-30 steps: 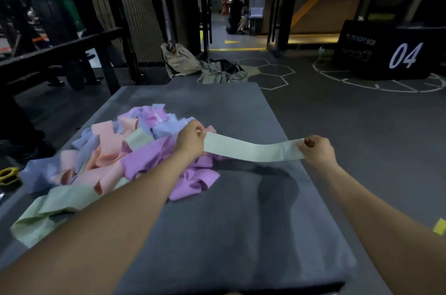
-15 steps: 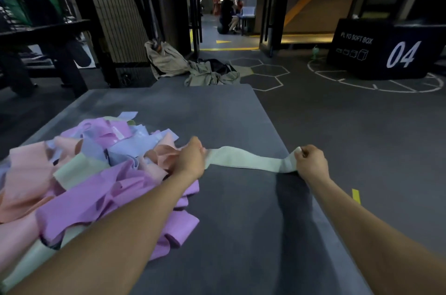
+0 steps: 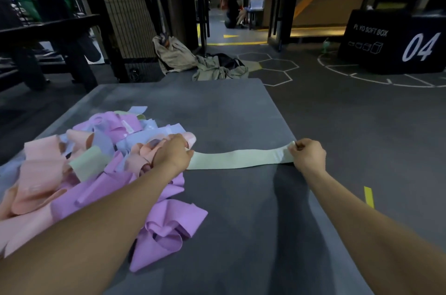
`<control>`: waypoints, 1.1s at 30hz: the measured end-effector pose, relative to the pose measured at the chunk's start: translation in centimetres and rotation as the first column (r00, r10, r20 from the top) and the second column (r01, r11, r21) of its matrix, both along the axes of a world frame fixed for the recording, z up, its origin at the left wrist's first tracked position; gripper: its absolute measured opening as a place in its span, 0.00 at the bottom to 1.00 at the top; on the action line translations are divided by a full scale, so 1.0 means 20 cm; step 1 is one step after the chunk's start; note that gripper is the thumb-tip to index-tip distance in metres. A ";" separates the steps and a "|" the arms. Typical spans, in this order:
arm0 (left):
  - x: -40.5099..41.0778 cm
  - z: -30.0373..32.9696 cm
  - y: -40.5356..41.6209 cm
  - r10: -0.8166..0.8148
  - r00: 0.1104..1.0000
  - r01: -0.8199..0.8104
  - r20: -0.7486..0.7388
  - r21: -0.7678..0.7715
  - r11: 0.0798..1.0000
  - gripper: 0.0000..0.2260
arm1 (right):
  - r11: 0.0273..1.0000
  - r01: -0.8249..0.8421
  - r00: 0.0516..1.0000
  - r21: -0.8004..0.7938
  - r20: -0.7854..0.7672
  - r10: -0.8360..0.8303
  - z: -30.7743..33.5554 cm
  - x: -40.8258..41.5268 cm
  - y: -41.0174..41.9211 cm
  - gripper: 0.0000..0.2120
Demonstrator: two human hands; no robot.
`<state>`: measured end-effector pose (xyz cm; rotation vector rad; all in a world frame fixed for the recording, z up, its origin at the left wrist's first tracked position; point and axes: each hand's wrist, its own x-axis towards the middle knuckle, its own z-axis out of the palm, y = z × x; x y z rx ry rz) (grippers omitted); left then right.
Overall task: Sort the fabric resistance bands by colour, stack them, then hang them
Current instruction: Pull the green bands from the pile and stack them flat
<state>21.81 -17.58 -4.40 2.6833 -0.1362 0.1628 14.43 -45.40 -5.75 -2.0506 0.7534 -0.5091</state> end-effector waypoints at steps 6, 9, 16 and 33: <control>0.04 -0.03 -0.04 0.057 0.998 -0.059 -0.017 -0.112 0.992 0.07 | 0.999 0.048 0.999 -0.002 0.018 -0.048 0.00 0.01 -0.05 0.08; 0.02 -0.01 -0.04 0.064 0.998 -0.066 -0.024 -0.068 0.996 0.05 | 0.999 0.037 0.999 -0.031 0.005 -0.037 -0.02 0.01 -0.06 0.08; -0.01 0.06 -0.04 -0.050 0.997 0.053 0.057 -0.056 0.997 0.10 | 0.957 -0.022 0.996 -0.289 -0.093 -0.005 0.04 0.00 0.00 0.16; -0.37 0.12 0.55 -0.181 0.974 0.225 -0.136 0.512 0.829 0.21 | 0.613 -0.789 0.607 -0.041 -0.201 0.769 0.10 -0.14 1.21 0.15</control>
